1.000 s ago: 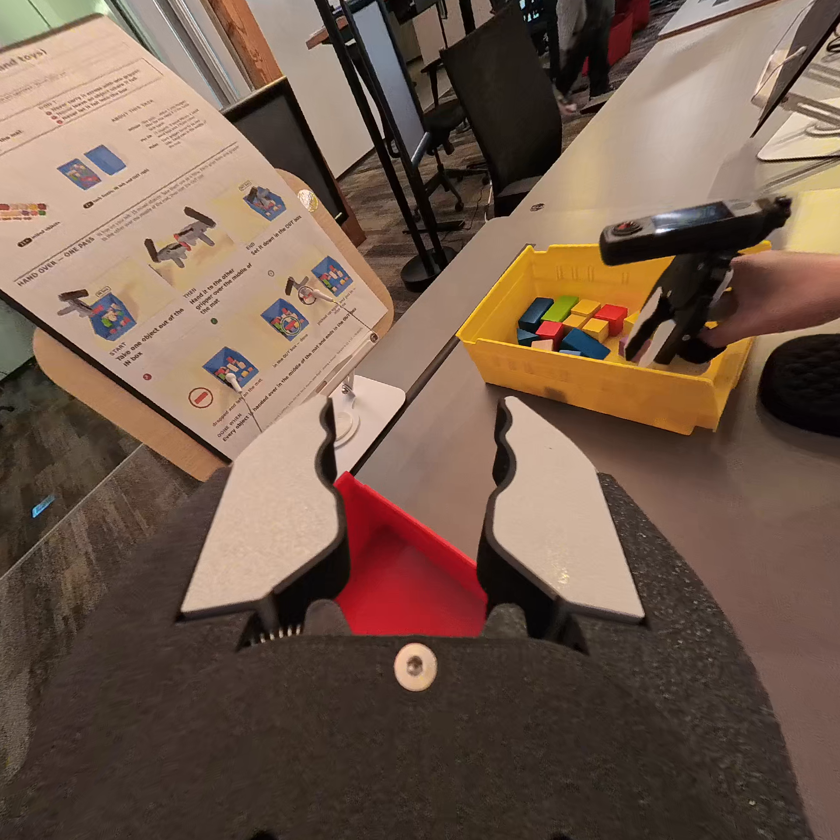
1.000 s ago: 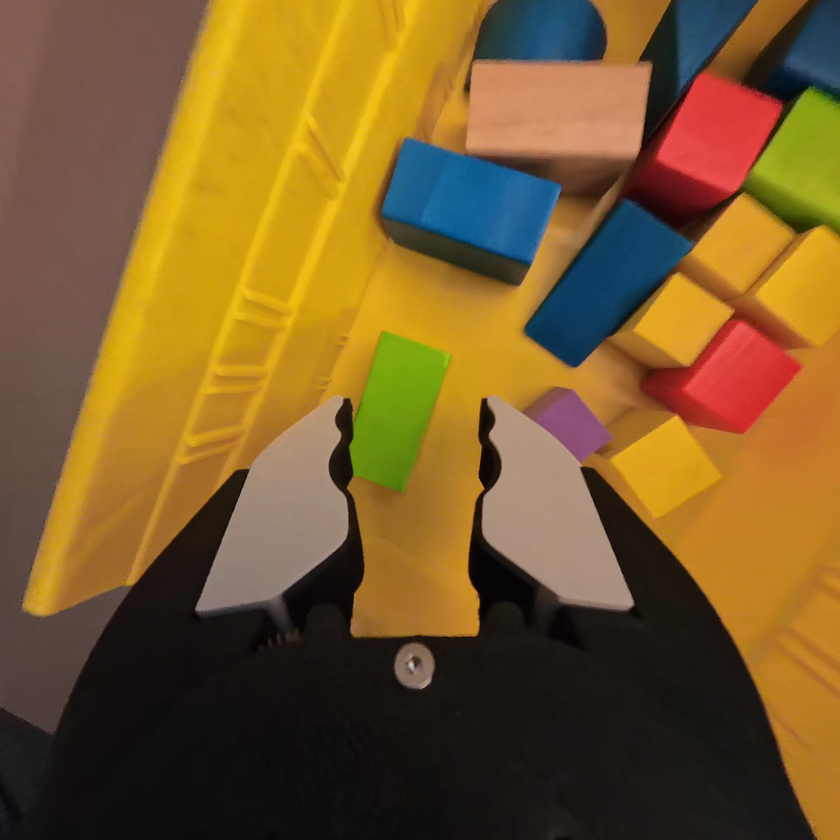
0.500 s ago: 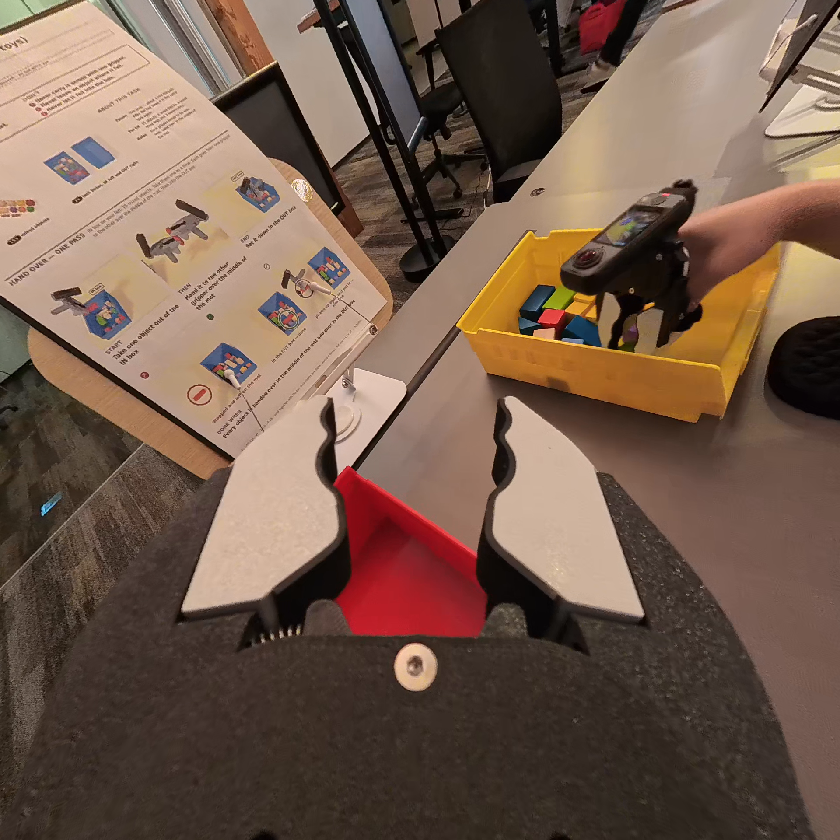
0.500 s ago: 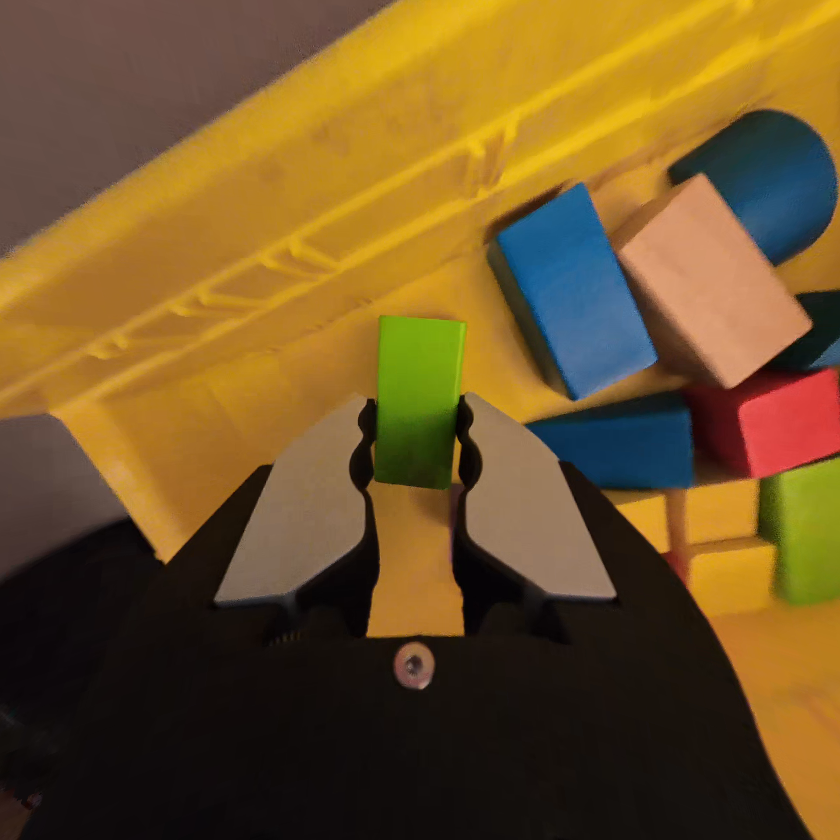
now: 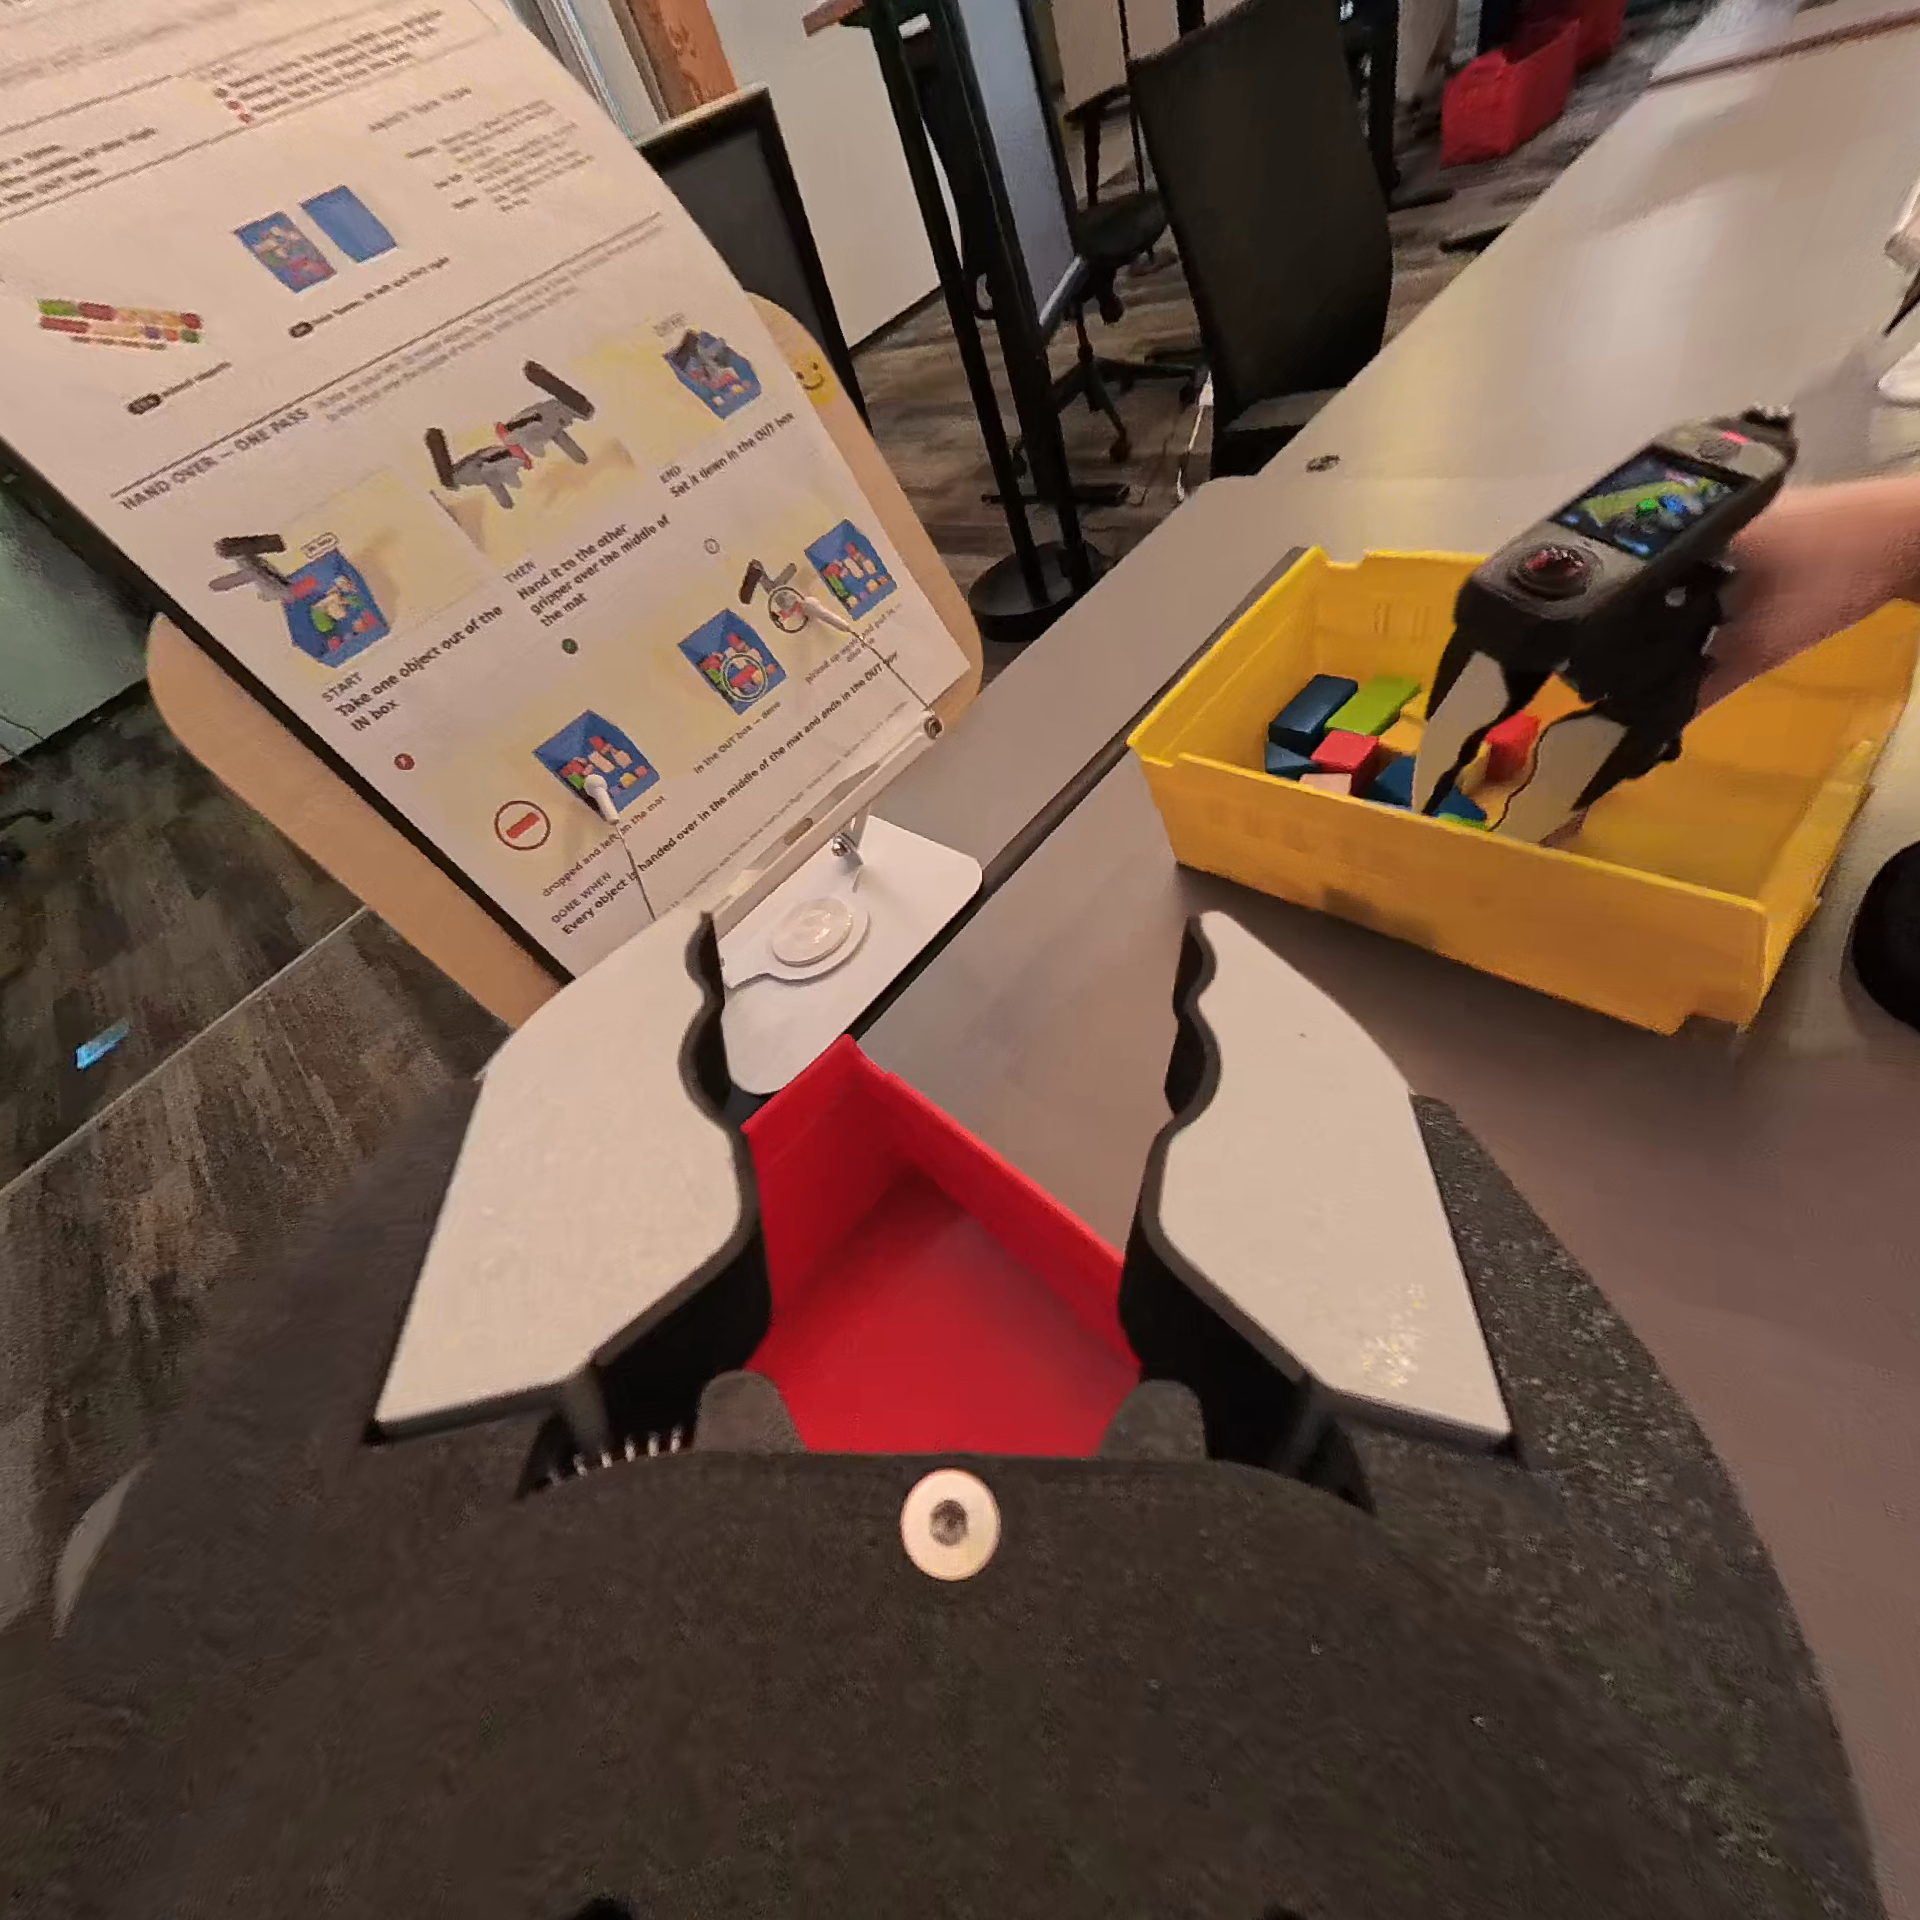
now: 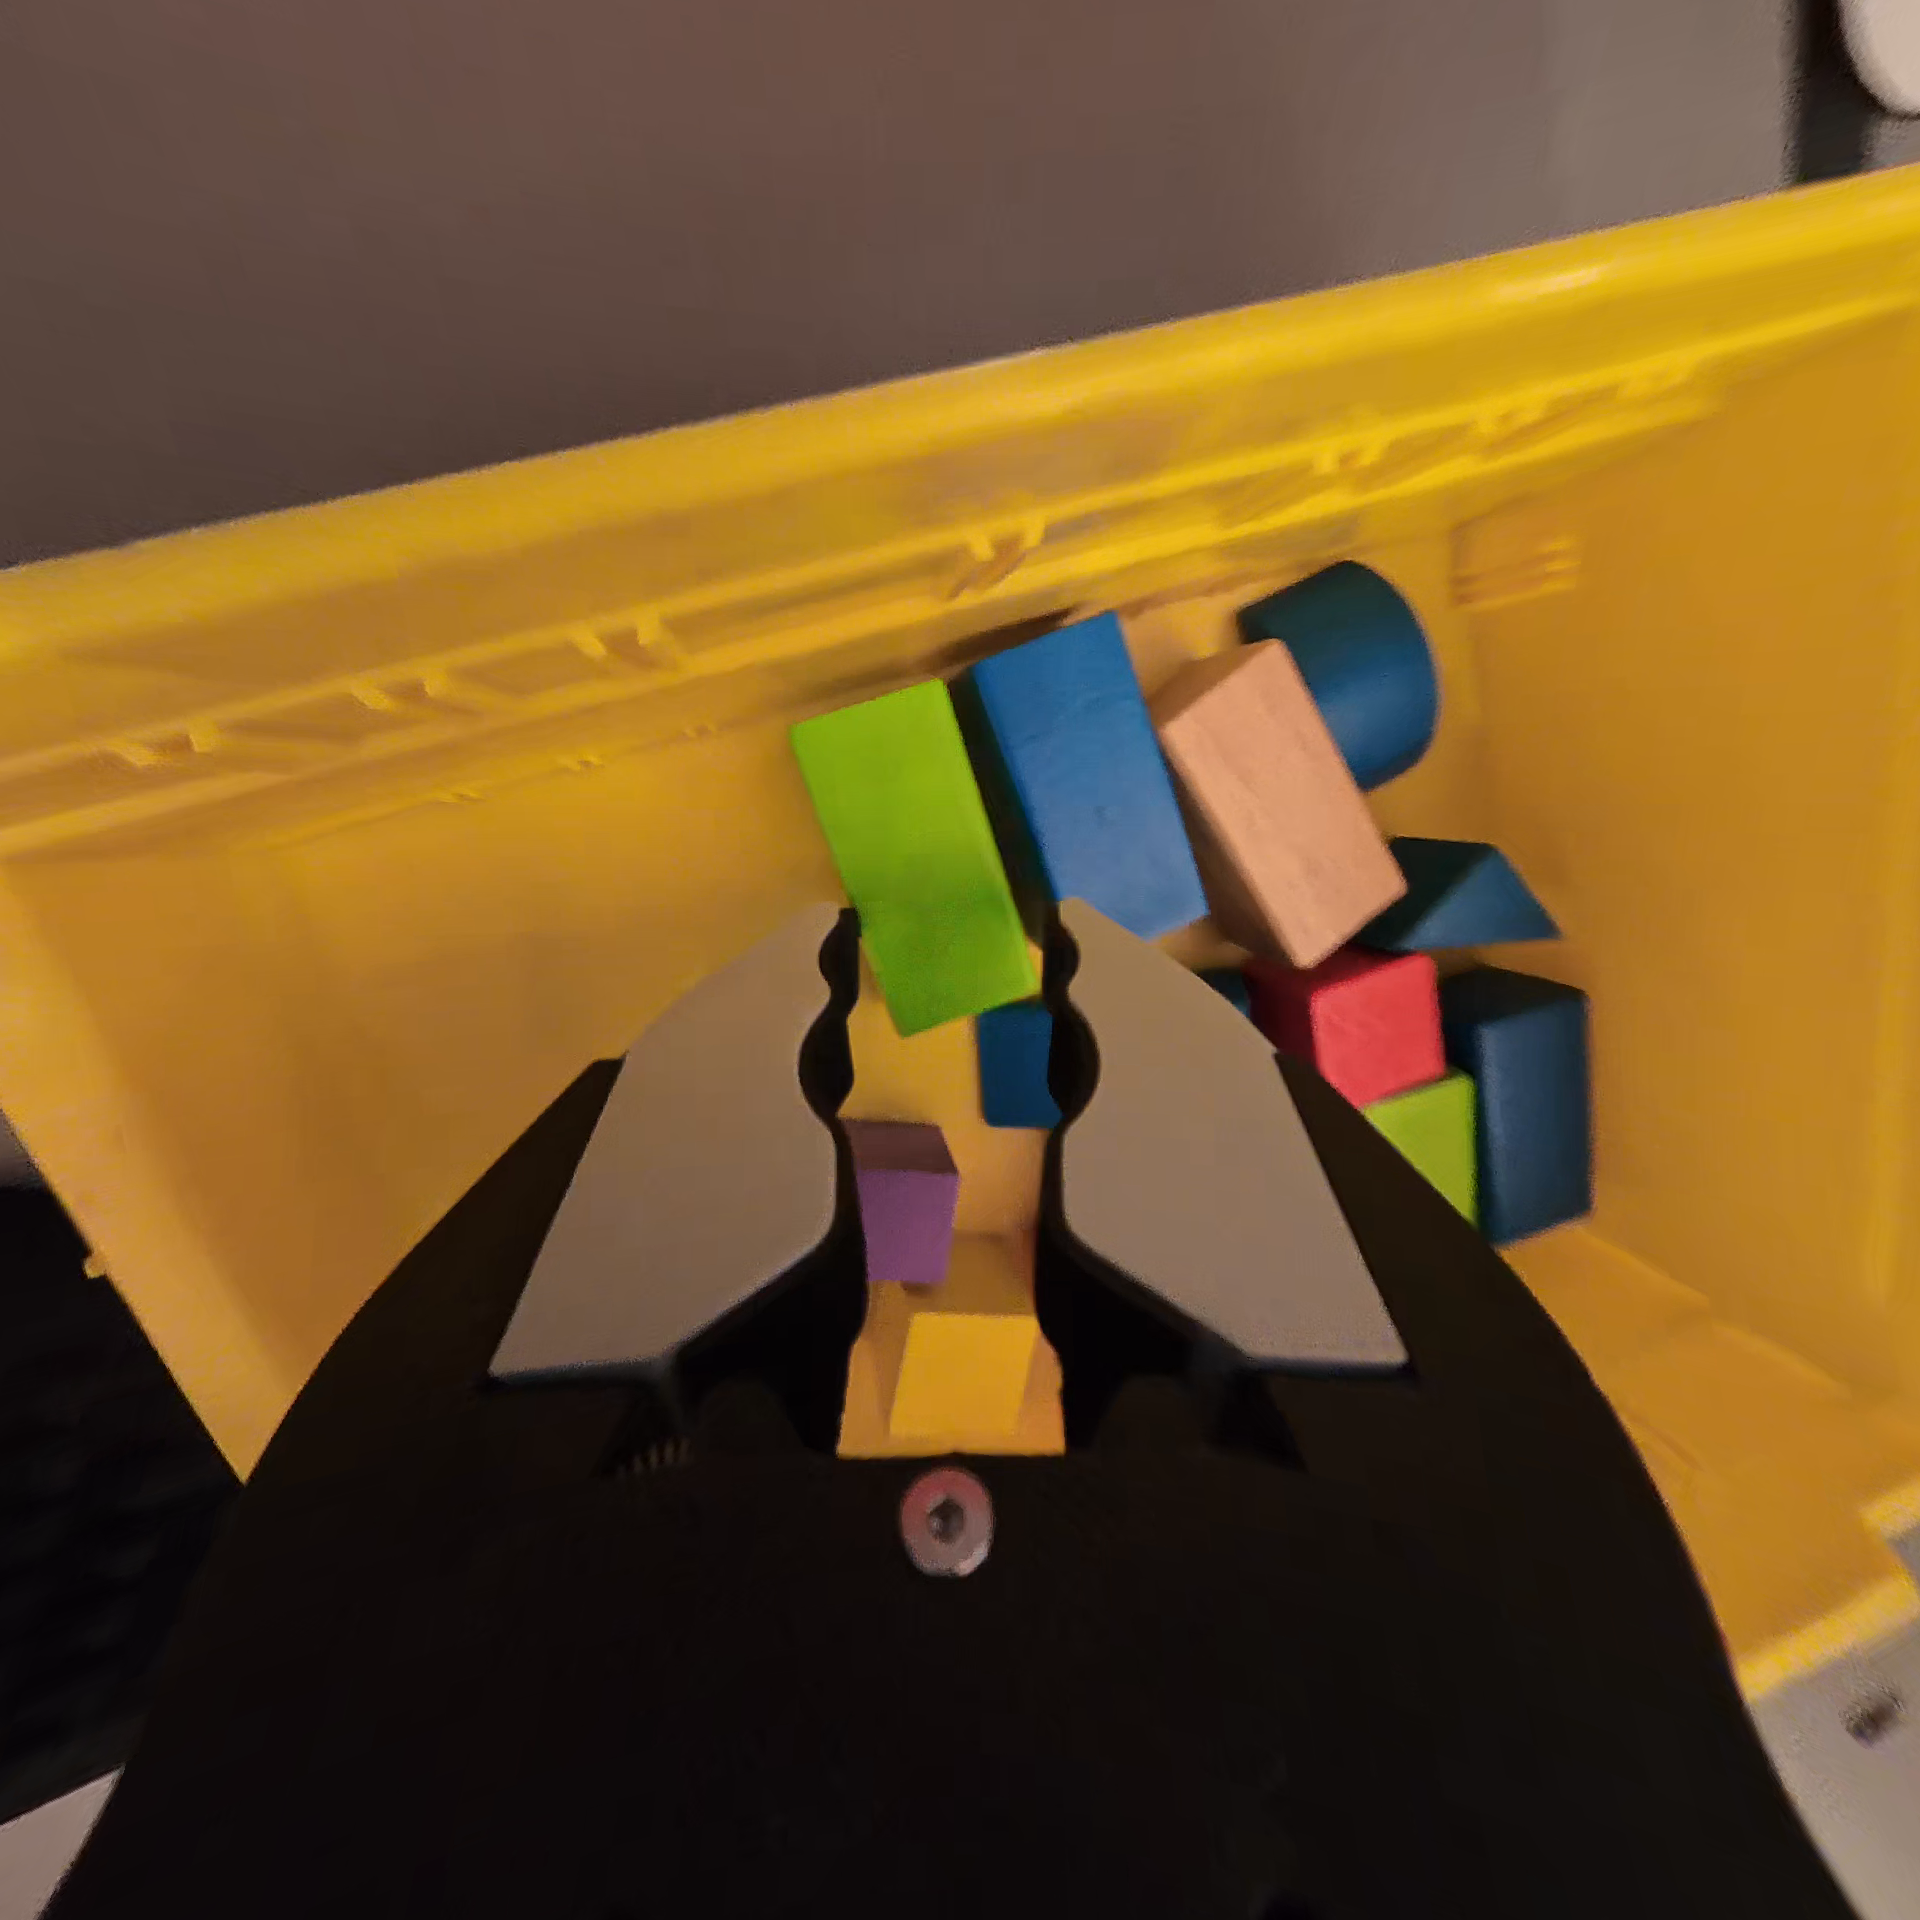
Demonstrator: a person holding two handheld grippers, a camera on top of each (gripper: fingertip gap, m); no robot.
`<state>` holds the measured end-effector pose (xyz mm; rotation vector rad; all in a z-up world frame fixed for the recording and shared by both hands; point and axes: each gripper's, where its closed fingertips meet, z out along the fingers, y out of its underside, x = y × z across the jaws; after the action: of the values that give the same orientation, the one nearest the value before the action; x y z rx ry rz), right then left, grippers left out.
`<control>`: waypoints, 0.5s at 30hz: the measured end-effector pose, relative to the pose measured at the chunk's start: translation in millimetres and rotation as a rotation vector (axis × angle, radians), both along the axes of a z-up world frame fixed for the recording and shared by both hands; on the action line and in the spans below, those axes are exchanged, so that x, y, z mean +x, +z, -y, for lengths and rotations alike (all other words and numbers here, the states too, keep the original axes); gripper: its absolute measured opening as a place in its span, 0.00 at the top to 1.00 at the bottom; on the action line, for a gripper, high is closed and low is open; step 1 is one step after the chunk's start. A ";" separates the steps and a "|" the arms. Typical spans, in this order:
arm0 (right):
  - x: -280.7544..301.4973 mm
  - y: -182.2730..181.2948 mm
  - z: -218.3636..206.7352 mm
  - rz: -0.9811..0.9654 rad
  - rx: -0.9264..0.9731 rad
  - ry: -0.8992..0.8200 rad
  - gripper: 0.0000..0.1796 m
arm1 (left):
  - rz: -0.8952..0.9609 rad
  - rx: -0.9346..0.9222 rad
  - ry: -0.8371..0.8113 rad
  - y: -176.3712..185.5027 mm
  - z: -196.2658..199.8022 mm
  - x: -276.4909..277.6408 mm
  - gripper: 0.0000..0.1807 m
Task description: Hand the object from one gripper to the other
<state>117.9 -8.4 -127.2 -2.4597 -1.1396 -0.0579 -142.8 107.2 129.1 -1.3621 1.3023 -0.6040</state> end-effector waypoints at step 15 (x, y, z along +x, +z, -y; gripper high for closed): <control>102.8 183.0 -30.4 0.339 0.854 -0.655 0.72 | 0.167 0.000 0.204 11.6 -50.4 -21.0 0.51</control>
<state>220.6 22.0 55.8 -1.9302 -0.2399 -0.9631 -163.9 157.6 140.7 -1.3930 1.0156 -0.5635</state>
